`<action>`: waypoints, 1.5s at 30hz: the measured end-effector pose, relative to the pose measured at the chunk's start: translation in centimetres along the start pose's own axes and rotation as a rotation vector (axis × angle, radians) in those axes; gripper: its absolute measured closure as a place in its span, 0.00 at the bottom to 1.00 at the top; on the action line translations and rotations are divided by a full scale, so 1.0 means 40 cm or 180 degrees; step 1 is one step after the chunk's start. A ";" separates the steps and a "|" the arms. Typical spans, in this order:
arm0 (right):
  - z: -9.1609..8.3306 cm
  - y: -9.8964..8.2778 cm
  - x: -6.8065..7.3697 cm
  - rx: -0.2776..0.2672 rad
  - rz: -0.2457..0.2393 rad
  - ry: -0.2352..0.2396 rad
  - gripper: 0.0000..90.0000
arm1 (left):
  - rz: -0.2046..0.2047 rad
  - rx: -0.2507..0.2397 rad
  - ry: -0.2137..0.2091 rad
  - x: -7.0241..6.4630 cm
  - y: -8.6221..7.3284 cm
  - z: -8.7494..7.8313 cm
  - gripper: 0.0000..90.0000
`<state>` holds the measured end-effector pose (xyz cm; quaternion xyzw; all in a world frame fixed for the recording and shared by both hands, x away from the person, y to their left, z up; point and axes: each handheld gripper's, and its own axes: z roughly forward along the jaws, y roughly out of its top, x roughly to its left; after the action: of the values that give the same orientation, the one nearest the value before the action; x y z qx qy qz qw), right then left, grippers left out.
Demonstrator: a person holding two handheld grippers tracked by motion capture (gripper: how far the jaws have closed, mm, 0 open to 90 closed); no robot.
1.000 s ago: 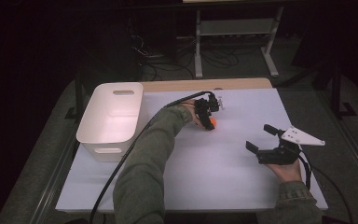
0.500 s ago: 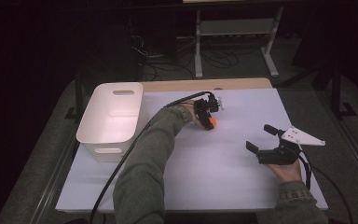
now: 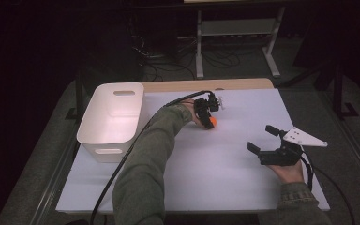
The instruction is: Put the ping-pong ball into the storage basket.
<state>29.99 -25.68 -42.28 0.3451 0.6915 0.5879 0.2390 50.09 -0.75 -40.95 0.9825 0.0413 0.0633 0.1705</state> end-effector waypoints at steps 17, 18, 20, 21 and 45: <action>0.002 0.000 0.004 0.0014 -0.0008 0.0007 0.00 | 0.0027 -0.0084 0.0111 -0.030 0.009 -0.109 0.56; 0.002 0.000 0.004 0.0014 -0.0008 0.0007 0.00 | 0.0027 -0.0084 0.0111 -0.030 0.009 -0.109 0.56; 0.002 -0.001 0.003 0.0019 -0.0002 0.0008 0.00 | 0.0037 -0.0122 0.0131 -0.034 0.009 -0.123 0.56; 0.001 -0.001 0.003 0.0021 -0.0003 0.0007 0.00 | 0.0042 -0.0128 0.0155 -0.036 0.007 -0.137 0.56; 0.001 -0.004 0.009 0.0074 -0.0026 0.0012 0.00 | 0.0010 -0.0267 0.0369 -0.071 -0.025 -0.307 0.56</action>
<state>29.76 -25.39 -42.42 0.3439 0.7001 0.5795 0.2361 45.52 3.93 -30.15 0.9692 0.0470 0.1221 0.2087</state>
